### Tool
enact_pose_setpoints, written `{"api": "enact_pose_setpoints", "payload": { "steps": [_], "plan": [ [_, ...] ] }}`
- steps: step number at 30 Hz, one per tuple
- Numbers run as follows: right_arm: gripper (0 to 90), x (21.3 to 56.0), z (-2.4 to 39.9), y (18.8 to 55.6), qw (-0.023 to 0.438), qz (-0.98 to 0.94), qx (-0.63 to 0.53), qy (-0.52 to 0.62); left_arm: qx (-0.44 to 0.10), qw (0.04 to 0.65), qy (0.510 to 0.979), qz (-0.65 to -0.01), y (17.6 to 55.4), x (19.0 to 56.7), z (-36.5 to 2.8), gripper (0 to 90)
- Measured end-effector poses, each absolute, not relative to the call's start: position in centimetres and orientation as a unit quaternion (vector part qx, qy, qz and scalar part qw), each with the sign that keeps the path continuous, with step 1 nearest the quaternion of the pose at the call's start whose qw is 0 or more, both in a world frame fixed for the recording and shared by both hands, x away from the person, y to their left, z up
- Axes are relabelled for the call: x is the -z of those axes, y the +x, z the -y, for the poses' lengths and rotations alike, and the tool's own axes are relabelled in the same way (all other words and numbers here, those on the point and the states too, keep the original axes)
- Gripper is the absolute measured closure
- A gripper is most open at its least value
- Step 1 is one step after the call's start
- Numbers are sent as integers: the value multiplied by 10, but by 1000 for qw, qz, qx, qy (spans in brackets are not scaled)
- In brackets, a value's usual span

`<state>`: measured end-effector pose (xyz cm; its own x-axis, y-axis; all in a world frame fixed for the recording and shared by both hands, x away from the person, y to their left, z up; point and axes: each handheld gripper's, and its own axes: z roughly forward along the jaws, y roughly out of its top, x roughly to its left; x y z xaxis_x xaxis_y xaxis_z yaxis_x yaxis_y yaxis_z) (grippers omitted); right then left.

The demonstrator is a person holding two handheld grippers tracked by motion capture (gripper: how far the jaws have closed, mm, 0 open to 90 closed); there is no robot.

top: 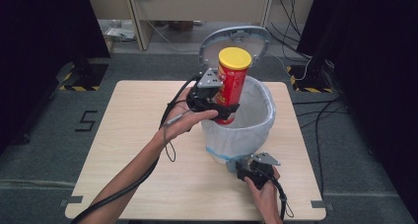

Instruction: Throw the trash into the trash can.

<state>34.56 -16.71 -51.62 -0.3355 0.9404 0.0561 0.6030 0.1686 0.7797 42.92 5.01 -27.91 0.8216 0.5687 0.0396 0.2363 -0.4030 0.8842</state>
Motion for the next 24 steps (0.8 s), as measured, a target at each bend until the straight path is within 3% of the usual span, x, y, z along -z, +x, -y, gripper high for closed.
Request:
{"api": "enact_pose_setpoints", "payload": {
  "steps": [14,22,23,24],
  "plan": [
    [243,516,167,346,226,-729,-369,530,-175,455,842,-231,429,288,-49,227],
    [244,516,167,346,227,-728,-370,530,-175,458,838,-241,429,288,-52,185],
    [243,516,167,346,227,-729,-370,530,-187,455,837,-238,428,287,-52,144],
    [243,516,167,346,227,-729,-370,530,-187,455,837,-238,428,287,-52,190]
  ]
}}
